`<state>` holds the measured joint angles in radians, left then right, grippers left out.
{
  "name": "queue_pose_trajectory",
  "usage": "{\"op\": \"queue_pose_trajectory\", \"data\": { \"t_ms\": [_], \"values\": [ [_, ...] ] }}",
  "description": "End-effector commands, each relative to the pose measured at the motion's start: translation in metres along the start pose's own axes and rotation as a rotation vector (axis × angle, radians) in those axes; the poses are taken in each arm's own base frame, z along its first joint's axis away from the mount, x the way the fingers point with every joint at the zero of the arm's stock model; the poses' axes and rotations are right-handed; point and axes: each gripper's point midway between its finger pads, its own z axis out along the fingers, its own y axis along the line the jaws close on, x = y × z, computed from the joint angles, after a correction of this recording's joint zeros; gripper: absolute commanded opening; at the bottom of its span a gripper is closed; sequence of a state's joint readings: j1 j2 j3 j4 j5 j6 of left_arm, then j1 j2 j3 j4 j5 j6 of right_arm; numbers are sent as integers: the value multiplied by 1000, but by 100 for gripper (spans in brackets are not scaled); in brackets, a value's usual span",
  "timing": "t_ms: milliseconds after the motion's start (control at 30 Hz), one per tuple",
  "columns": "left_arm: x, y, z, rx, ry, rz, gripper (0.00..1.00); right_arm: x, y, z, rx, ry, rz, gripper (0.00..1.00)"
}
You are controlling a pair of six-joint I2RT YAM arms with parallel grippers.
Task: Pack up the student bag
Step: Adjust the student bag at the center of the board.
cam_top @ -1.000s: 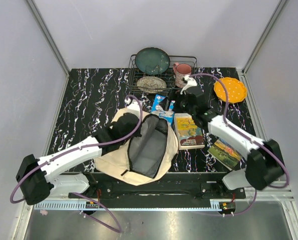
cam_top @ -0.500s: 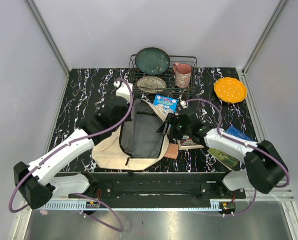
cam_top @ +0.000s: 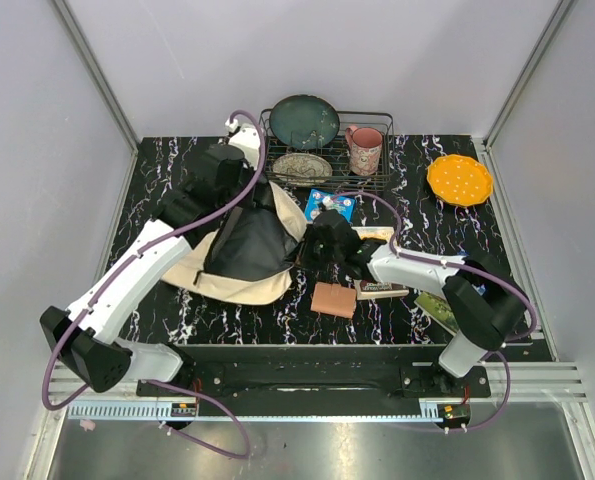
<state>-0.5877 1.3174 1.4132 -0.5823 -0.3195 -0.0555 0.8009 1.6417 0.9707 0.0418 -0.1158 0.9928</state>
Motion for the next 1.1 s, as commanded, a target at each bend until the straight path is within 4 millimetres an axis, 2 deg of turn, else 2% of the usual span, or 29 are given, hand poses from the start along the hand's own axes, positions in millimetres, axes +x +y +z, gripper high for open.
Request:
{"op": "queue_pose_trajectory", "data": {
  "t_ms": [0, 33, 100, 133, 167, 267, 300, 333, 367, 433, 467, 500, 567, 600, 633, 667, 700, 733, 800, 900, 933, 967, 1000, 1033, 1067],
  "values": [
    [-33, -11, -13, 78, -86, 8, 0, 29, 29, 9, -130, 73, 13, 12],
    [-13, -11, -6, 69, -40, 17, 0, 41, 34, 8, -161, 132, 5, 17],
    [5, -7, -6, 46, -9, 5, 0, 48, 36, 5, -173, 172, -30, 30],
    [25, -6, -2, 35, 30, 10, 0, 51, 38, 1, -178, 188, -42, 35],
    [31, -1, -5, 16, 34, 5, 0, 53, 30, -1, -146, 197, -61, 52],
    [60, 4, -7, -1, 98, 29, 0, 44, 29, -22, -129, 142, -114, 69],
    [64, 6, -9, -8, 111, 41, 0, 34, 37, -39, -148, 99, -134, 76],
    [73, 10, -9, -29, 134, 55, 0, 28, 25, -46, -79, 58, -142, 78],
    [79, 12, -13, -31, 157, 65, 0, 15, 31, -63, -85, -6, -164, 81],
    [85, 15, -17, -35, 173, 88, 0, -6, 10, -79, 19, -120, -178, 90],
    [86, 20, -24, -47, 171, 92, 0, -27, 8, -98, 25, -199, -157, 91],
    [86, 22, -28, -45, 165, 109, 0, -36, -11, -104, 70, -232, -135, 92],
    [83, 20, -41, -6, 137, 98, 21, -56, -26, -123, 78, -282, -97, 92],
    [77, 18, -46, 12, 115, 80, 36, -76, -53, -130, 135, -328, -50, 92],
    [69, 7, -54, 80, 84, 53, 70, -79, -64, -135, 155, -324, -40, 93],
    [61, 1, -57, 115, 52, 28, 77, -87, -75, -141, 177, -341, -53, 93],
    [49, -6, -62, 152, 19, -20, 78, -98, -91, -146, 216, -358, -34, 94],
    [41, -20, -66, 225, -4, -49, 79, -99, -102, -148, 243, -347, -27, 94],
    [21, -37, -68, 307, -59, -124, 87, -103, -116, -149, 262, -328, -23, 95],
    [4, -79, -61, 471, -92, -171, 89, -114, -142, -153, 293, -314, 39, 96],
    [9, -95, -48, 501, -58, -167, 89, -118, -152, -156, 308, -321, 70, 96],
    [7, -118, -46, 551, -63, -149, 89, -119, -160, -157, 324, -322, 81, 96],
    [8, -132, -41, 577, -54, -154, 89, -117, -167, -157, 337, -319, 87, 96],
    [21, -150, -23, 588, 0, -162, 89, -118, -169, -156, 332, -320, 88, 96],
    [21, -167, -18, 621, 9, -181, 89, -120, -174, -157, 335, -318, 91, 96]
  ]
}}
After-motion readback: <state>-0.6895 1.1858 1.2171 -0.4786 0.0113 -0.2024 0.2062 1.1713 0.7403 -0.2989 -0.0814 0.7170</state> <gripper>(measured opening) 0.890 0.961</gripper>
